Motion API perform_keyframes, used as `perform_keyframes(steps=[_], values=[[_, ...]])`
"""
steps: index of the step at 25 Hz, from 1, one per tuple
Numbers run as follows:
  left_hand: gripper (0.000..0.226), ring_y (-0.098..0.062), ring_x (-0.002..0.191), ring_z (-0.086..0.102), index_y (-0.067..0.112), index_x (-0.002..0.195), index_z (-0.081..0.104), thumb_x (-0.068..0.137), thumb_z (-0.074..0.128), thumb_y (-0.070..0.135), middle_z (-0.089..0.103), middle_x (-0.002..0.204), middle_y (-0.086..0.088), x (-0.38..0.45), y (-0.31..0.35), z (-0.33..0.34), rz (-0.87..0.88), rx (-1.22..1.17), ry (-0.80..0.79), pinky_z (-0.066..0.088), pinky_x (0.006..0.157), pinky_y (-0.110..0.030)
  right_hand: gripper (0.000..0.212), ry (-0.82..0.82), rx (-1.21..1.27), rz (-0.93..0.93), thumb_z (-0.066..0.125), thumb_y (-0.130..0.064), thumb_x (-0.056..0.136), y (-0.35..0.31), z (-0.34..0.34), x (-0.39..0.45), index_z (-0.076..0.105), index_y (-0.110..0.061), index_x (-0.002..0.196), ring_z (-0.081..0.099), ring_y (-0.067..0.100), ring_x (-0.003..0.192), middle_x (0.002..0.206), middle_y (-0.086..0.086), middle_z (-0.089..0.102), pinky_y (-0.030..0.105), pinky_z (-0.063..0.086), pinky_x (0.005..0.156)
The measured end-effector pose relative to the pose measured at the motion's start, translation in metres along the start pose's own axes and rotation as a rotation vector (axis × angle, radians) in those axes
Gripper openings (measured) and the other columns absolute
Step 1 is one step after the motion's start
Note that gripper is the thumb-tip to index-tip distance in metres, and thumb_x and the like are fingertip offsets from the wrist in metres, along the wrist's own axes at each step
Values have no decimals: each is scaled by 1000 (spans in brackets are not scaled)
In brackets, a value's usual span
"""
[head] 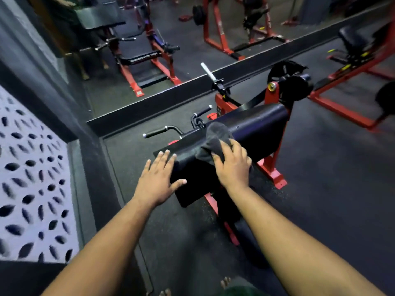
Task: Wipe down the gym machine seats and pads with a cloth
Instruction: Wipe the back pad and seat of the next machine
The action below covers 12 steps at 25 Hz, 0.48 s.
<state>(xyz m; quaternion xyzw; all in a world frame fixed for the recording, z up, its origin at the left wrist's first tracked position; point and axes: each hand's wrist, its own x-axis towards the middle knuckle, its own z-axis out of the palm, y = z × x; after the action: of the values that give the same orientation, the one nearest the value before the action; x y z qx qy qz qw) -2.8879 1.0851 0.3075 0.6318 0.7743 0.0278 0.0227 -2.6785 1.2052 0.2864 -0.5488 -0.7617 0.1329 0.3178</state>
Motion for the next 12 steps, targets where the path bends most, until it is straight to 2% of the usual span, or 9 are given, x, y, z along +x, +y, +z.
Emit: perform_keyframes(steps=[3, 5, 7, 9, 12], values=[[96, -21, 156, 9, 19, 160, 19, 87, 37, 77, 13, 169, -4, 17, -39, 9, 60, -37, 6, 13, 125, -49, 54, -9, -47, 56, 52, -50, 89, -38, 37, -10, 52, -36, 141, 45, 33, 133, 149, 5, 47, 60, 41, 99], [97, -21, 156, 9, 18, 160, 18, 86, 36, 78, 13, 169, -5, 27, -62, 16, 119, -32, -35, 14, 125, -49, 55, -164, -1, 183, 50, -50, 96, -60, 68, -16, 38, -44, 149, 22, 28, 150, 165, -1, 24, 74, 25, 108], [96, -19, 156, 6, 18, 161, 16, 88, 41, 76, 11, 169, -4, 38, -74, 22, 173, -39, -76, 13, 125, -48, 58, -235, 84, 336, 46, -56, 99, -71, 87, -12, 26, -49, 153, -2, 21, 155, 168, -10, 1, 78, 14, 108], [95, -18, 156, 6, 19, 161, 15, 89, 48, 72, 10, 169, -2, 51, -74, 22, 251, -70, -101, 13, 126, -47, 59, -214, 117, 415, 45, -58, 98, -70, 92, 4, 24, -50, 153, -8, 20, 155, 168, -13, -5, 78, 17, 107], [94, -17, 156, 5, 20, 161, 11, 89, 60, 57, 7, 170, -1, 83, -47, 18, 401, -91, -132, 12, 125, -45, 57, -137, 161, 532, 46, -54, 100, -41, 87, 49, 26, -48, 153, -6, 26, 155, 169, -10, -5, 74, 22, 112]])
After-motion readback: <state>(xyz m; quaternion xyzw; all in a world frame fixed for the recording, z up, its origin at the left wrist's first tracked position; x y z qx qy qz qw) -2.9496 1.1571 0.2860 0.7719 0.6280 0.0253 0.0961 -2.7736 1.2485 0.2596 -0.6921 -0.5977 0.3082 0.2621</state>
